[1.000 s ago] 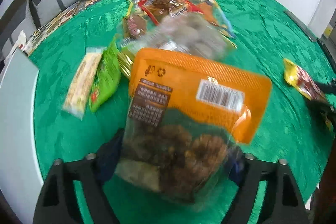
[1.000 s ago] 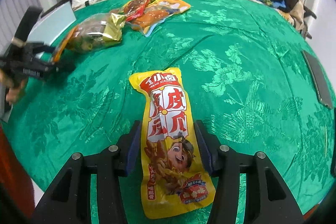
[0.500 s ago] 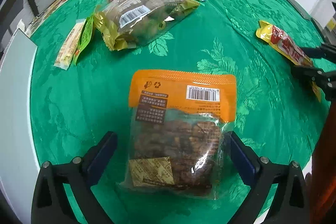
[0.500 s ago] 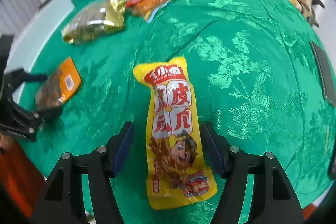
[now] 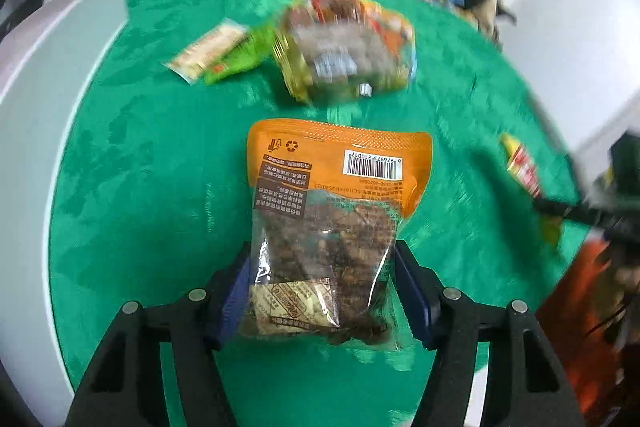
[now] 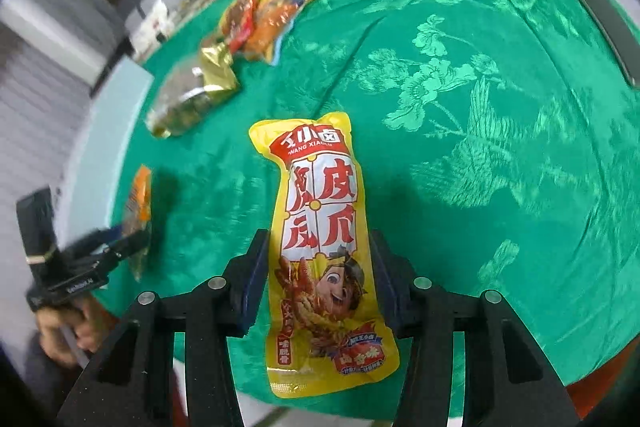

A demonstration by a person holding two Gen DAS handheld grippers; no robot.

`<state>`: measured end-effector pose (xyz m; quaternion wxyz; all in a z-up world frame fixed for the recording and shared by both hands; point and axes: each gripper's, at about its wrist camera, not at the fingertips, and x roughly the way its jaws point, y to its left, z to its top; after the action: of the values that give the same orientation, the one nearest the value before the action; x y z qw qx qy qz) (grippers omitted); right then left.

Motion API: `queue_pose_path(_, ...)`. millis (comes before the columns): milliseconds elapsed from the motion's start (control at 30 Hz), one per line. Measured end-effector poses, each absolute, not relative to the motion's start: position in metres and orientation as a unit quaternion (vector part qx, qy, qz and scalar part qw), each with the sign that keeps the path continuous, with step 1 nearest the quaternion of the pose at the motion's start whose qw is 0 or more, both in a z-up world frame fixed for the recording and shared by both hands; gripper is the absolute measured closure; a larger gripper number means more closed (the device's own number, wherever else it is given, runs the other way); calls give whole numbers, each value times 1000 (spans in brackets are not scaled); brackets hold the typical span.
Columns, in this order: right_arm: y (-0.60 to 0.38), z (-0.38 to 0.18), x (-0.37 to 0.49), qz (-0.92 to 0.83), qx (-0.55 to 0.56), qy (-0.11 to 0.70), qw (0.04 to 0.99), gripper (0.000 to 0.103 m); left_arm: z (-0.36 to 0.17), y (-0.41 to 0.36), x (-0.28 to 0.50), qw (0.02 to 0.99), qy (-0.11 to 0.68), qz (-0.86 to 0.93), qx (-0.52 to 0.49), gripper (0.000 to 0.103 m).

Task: Organize snacks
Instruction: 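Grasp the clear orange-labeled meat bag with the left gripper while the right holds the yellow bag, then carry both bags into the white box and open both grippers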

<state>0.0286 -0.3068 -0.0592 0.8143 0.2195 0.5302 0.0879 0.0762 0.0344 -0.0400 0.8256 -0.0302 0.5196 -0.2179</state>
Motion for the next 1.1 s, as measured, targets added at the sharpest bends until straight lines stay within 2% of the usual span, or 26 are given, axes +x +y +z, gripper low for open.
queue_pose_path(167, -284, -42, 30, 115, 227, 526, 811, 53, 12, 69, 62, 849, 472, -220, -91, 38)
queue_pose_path(333, -223, -5, 47, 175, 204, 512, 816, 52, 66, 134, 64, 873, 433, -183, -132, 38)
queue_pose_path(500, -131, 48, 78, 260, 178, 485, 816, 52, 98, 215, 69, 900, 409, -97, -115, 38)
queue_pose_path(700, -1, 102, 115, 353, 161, 456, 801, 52, 92, 304, 71, 903, 418, 10, -100, 38)
queue_pose_path(900, 114, 108, 141, 387, 130, 454, 792, 52, 52, 356, 68, 887, 445, 84, -91, 36)
queue_pose_path(967, 136, 100, 142, 388, 131, 460, 788, 50, 36, 366, 69, 878, 460, 103, -86, 29)
queue_pose_path(1000, 142, 93, 145, 390, 137, 464, 783, 48, 31, 372, 70, 874, 465, 108, -87, 21)
queue_pose_path(1033, 146, 89, 148, 391, 144, 467, 780, 42, 25, 379, 64, 871, 468, 117, -88, 16)
queue_pose_path(1100, 147, 81, 157, 385, 155, 475, 776, 34, 17, 383, 64, 868, 470, 127, -93, 14)
